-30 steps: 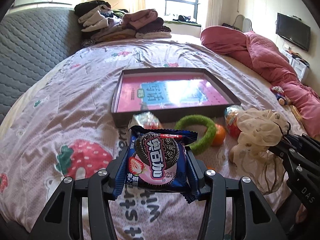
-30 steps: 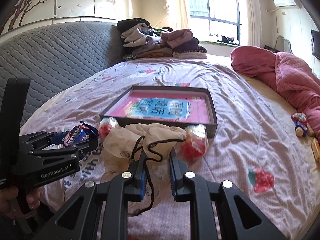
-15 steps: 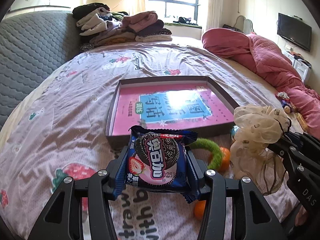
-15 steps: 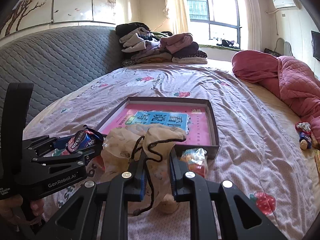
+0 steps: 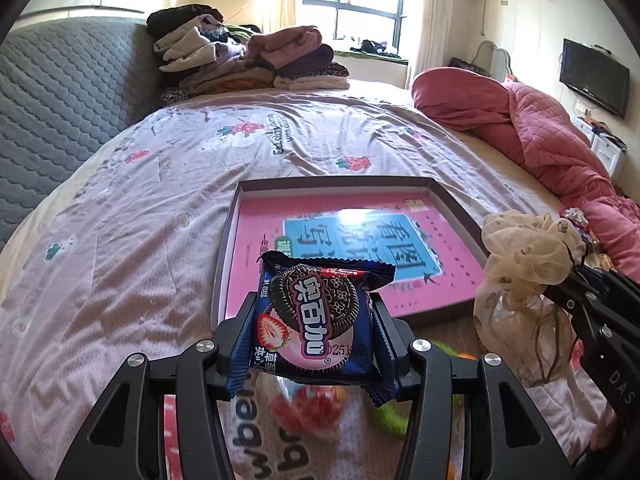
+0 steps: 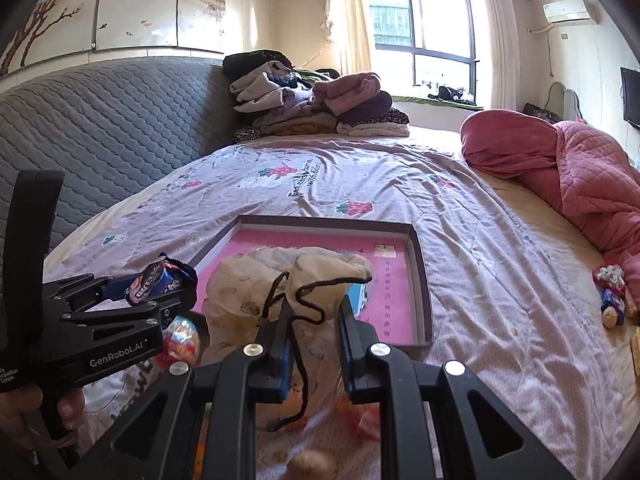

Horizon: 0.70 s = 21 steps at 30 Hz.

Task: Organize objects
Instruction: 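Lift and carry cookie pack with left gripper while right carries mesh bag to tray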

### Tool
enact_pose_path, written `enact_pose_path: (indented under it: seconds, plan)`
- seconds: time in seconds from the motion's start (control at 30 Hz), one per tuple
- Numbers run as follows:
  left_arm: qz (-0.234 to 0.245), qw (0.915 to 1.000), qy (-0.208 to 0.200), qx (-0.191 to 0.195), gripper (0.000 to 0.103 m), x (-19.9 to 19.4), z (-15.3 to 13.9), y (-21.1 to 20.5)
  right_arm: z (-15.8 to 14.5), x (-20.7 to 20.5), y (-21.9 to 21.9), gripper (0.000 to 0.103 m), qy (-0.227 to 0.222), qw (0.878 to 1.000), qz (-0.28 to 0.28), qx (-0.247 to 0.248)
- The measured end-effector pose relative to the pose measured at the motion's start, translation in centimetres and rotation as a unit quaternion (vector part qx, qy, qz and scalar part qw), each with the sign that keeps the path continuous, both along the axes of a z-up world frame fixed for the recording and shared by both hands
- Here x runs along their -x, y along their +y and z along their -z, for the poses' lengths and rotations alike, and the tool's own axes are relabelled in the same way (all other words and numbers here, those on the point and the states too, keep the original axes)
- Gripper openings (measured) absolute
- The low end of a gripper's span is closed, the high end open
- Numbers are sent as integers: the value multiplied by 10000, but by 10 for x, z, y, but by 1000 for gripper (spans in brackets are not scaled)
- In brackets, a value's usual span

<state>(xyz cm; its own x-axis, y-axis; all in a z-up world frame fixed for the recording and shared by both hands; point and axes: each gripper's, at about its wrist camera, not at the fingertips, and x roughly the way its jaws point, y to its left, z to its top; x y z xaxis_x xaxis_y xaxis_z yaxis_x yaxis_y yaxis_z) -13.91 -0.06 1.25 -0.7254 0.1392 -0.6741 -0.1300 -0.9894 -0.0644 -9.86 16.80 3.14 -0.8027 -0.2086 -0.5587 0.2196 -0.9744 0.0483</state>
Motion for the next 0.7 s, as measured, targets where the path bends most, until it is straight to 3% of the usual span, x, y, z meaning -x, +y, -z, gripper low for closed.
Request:
enact_pose_path:
  seconds: [0.43,0.7]
  plan:
    - [-238,9997,28,-33,53,44,-6,-13,-2,52,11,19,-22,9999,137,-69]
    - [-272,9994,-192,69,53,76,10,-10,7,81,15,19,-135,9996,159,-212]
